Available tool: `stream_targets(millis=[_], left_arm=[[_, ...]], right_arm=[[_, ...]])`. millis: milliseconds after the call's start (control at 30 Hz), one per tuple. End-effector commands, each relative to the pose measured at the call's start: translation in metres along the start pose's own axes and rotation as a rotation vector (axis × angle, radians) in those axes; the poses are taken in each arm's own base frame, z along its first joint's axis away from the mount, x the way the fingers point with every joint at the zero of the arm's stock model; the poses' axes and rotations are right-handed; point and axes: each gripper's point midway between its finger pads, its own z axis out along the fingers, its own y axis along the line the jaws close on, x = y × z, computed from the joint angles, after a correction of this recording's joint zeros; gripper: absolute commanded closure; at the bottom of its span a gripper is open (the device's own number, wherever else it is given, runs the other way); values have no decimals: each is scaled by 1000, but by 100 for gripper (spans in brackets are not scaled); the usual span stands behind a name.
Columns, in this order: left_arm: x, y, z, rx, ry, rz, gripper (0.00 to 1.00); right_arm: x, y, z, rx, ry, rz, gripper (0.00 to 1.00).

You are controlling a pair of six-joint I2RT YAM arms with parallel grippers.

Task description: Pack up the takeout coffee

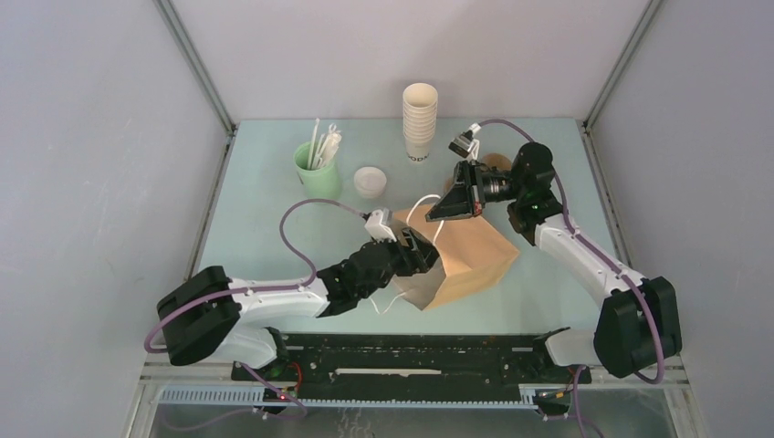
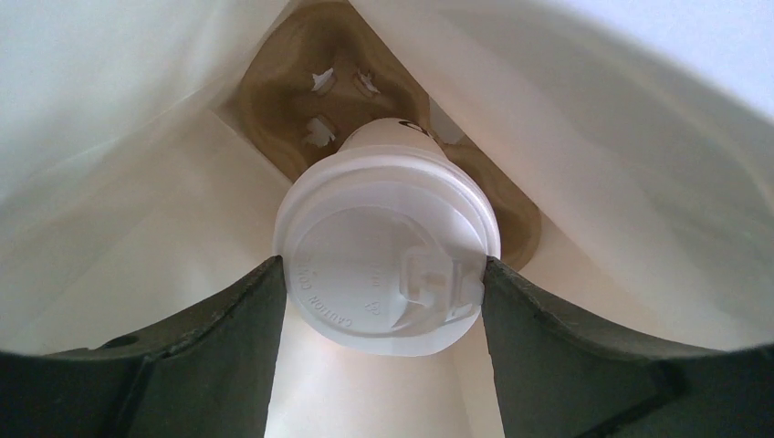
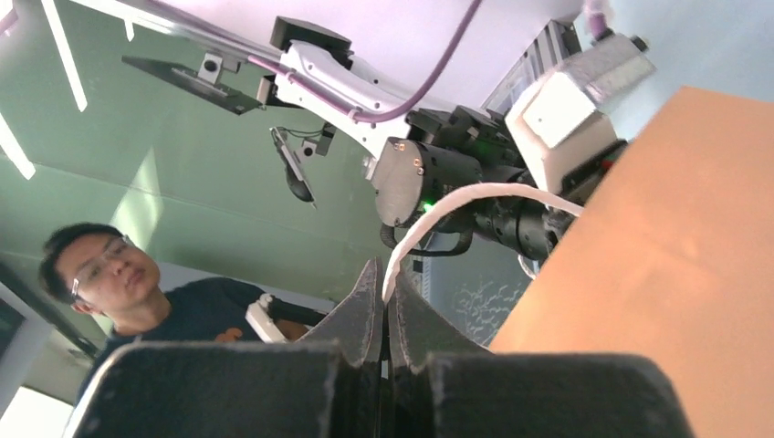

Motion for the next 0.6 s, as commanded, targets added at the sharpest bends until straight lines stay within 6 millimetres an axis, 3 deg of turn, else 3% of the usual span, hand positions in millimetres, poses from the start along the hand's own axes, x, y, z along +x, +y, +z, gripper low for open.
stream_targets(millis=[0, 200, 567], left_arm=[[-19, -28, -1, 53, -35, 38, 62], [-14, -31, -1, 77, -16, 52, 62], [0, -51, 7, 134, 27, 54, 62]], right_arm=[[6, -6, -17, 55, -28, -47, 100], [12, -37, -52, 227, -139, 3, 100], [11, -30, -56, 194, -128, -12, 100]])
